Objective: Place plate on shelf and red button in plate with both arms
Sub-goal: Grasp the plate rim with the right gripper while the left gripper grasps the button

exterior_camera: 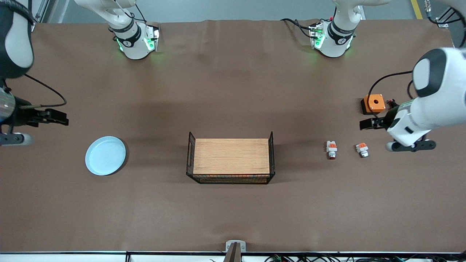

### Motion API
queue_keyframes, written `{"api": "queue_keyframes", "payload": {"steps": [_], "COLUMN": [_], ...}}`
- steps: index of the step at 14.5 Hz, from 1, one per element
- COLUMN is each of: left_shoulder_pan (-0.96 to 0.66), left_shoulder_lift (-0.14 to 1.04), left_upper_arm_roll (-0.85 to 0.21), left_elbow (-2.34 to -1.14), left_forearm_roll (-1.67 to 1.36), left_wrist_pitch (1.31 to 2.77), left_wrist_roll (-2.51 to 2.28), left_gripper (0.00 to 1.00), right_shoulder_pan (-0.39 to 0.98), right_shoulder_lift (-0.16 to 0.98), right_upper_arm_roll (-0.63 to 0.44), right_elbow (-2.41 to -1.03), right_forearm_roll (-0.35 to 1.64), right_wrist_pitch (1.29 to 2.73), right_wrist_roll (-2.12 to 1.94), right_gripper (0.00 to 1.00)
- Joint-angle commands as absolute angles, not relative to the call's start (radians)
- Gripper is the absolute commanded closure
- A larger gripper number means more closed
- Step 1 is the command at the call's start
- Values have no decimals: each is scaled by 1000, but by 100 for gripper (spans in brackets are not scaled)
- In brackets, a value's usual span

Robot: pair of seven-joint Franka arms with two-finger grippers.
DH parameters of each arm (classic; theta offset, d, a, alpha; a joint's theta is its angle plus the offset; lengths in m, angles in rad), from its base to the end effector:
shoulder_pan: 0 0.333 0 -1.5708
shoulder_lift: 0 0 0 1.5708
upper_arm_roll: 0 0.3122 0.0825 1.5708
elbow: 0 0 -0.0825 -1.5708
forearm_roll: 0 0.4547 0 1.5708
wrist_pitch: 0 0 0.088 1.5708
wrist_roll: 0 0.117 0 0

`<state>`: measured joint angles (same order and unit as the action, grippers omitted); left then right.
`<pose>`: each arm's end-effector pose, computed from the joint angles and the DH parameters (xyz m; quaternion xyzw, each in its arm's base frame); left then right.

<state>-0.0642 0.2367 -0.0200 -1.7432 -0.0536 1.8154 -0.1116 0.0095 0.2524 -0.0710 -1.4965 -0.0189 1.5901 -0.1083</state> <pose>0.6684 -0.0608 0.3823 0.9960 0.0223 -0.0844 0.0196 0.6871 -0.0402 0.4864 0.9964 0.0247 -0.0803 0.0116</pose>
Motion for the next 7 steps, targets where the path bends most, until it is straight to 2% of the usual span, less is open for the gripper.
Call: {"api": "queue_keyframes", "payload": {"steps": [1,7], "left_shoulder_pan": [-66,-90], "left_shoulder_lift": [227,351], "left_upper_arm_roll": [-35,-38], "left_elbow": [-1859,-1919], "left_forearm_roll": [-71,-69], "left_wrist_pitch": [1965,2192], "left_wrist_roll": [-123,-120], "left_gripper": [0,0], "right_shoulder_pan": [1,29], "right_shoulder_lift": [307,414], "right_upper_arm_roll": [-63,-61], "right_elbow": [-1479,-1482], "right_forearm_roll": [5,-18], "right_wrist_pitch": [1637,1741], "right_wrist_roll": [-107,-113], "right_gripper": [0,0]}}
